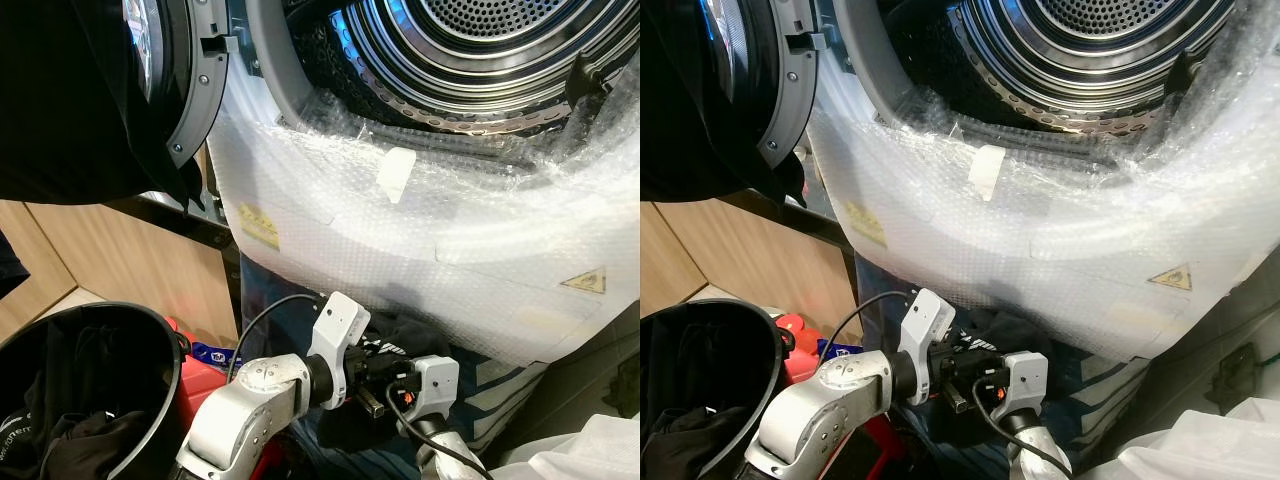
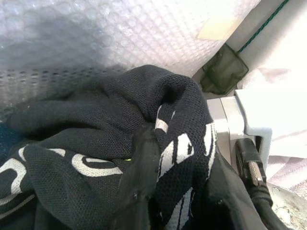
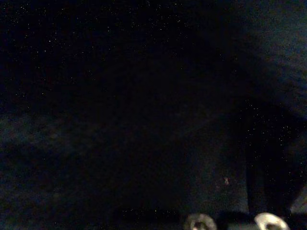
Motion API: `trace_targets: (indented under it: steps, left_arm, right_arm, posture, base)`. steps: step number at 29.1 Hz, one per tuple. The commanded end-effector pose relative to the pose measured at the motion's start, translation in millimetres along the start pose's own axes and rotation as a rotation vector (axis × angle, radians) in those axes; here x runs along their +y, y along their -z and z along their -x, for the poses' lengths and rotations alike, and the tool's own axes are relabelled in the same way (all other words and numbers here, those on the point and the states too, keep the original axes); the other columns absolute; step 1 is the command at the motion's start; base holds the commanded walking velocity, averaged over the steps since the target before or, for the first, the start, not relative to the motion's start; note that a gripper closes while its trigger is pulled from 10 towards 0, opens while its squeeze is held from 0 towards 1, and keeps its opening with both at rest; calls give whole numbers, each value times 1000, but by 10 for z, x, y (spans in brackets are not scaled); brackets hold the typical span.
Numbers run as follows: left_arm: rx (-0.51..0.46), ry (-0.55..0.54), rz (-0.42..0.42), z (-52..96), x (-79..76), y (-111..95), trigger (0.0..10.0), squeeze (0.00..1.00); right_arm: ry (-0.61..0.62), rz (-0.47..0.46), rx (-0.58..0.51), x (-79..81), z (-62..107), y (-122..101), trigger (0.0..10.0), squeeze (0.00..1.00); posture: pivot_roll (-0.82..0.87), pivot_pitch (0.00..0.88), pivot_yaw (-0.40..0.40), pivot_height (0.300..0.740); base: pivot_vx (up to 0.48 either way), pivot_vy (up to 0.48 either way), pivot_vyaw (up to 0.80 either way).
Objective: Clothes washing
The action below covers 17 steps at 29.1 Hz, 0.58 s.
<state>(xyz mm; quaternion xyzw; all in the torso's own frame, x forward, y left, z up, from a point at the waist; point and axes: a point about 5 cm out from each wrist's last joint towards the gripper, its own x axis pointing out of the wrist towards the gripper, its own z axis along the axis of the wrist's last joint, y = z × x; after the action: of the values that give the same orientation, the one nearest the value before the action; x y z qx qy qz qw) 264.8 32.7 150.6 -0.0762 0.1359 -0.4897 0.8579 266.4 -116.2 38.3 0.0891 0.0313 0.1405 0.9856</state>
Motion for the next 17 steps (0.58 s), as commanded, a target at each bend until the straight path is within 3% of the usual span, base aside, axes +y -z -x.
trace_targets:
  steps: [1,2,17]
  left_arm:
    - [5,14,12,55,-16,1,0,0]
    - [7,11,12,65,-13,0,0,0]
    - [17,-35,18,94,16,19,0,0]
  right_arm:
    - [117,-41,-44,-214,14,-85,1843,0]
    - [104,-42,-47,-201,17,-89,0,0]
    - [88,-37,-49,-217,84,-75,0,0]
  posture:
    - [-9,83,-19,740]
    - [-8,84,-19,740]
    - [-20,108,-25,740]
  base:
    - [0,0,0]
    - [0,0,0]
    - [0,0,0]
